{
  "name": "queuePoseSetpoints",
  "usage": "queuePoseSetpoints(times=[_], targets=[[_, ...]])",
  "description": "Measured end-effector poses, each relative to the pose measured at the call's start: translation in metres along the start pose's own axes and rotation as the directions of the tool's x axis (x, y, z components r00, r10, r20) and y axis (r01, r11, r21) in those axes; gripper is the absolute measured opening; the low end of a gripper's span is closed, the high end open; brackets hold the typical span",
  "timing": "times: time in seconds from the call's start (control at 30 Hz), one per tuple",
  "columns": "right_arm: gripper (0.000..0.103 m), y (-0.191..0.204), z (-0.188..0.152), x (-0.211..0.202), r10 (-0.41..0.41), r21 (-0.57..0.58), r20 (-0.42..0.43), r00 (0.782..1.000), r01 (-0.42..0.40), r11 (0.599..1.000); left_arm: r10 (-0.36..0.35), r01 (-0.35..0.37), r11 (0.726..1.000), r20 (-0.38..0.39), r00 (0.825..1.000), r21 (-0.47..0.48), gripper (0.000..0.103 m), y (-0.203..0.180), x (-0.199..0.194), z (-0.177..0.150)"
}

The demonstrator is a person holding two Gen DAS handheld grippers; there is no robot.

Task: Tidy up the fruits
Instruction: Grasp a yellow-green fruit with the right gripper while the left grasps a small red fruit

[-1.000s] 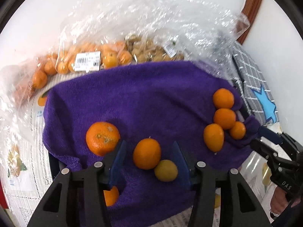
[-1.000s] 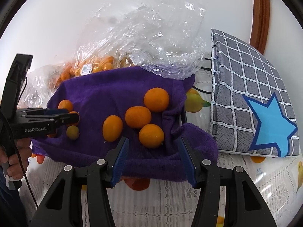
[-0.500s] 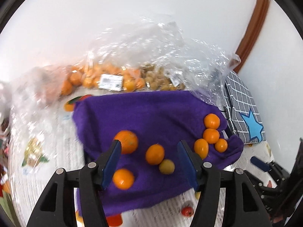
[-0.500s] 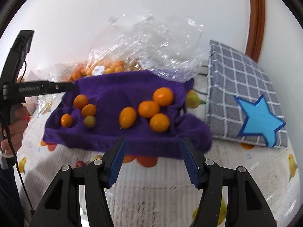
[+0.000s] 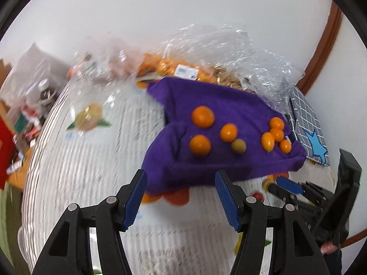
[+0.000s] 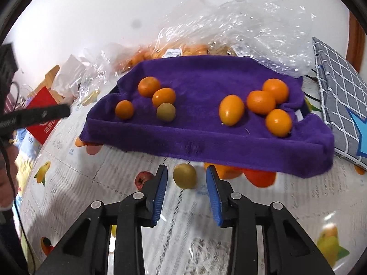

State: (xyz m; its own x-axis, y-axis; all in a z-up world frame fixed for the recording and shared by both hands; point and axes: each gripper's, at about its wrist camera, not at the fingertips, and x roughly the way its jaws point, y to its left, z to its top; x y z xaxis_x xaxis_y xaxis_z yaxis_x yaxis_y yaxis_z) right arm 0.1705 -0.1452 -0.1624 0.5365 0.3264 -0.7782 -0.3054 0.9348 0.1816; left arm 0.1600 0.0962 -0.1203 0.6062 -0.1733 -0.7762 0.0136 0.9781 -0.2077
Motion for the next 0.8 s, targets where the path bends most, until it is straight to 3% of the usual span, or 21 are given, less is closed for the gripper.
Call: queuePoseSetpoints(times=[0.07, 0.23, 0.5, 0.8], targets=[[0.022, 0.002, 0.0, 0.008, 0.003, -0.015, -0.017, 1.0, -0.003, 1.0, -0.002, 0.002, 1.0, 0.001, 1.0, -0.014, 0.057, 0.001, -0.002, -0.006], [0.022, -0.005, -0.006, -0.001, 0.008, -0.03, 0.013, 1.0, -0.008, 1.0, -0.035, 0.035, 0.999, 0.016, 0.999, 0.008, 0.053, -0.015, 0.003, -0.019], [0.022, -0.058, -0.032, -0.044, -0.042, 0.076, 0.048, 0.998, 0.038, 0.996, -0.163, 0.164, 0.985, -0.033, 0.986, 0.047, 0.053, -0.071, 0.033, -0.037], [0.022, -0.095, -0.064, -0.076, -0.059, 0.156, 0.074, 0.995, 0.047, 0.987, -0.146, 0.155, 0.984, -0.098, 0.984, 0.085, 0.039, -0.108, 0.063, -0.049]])
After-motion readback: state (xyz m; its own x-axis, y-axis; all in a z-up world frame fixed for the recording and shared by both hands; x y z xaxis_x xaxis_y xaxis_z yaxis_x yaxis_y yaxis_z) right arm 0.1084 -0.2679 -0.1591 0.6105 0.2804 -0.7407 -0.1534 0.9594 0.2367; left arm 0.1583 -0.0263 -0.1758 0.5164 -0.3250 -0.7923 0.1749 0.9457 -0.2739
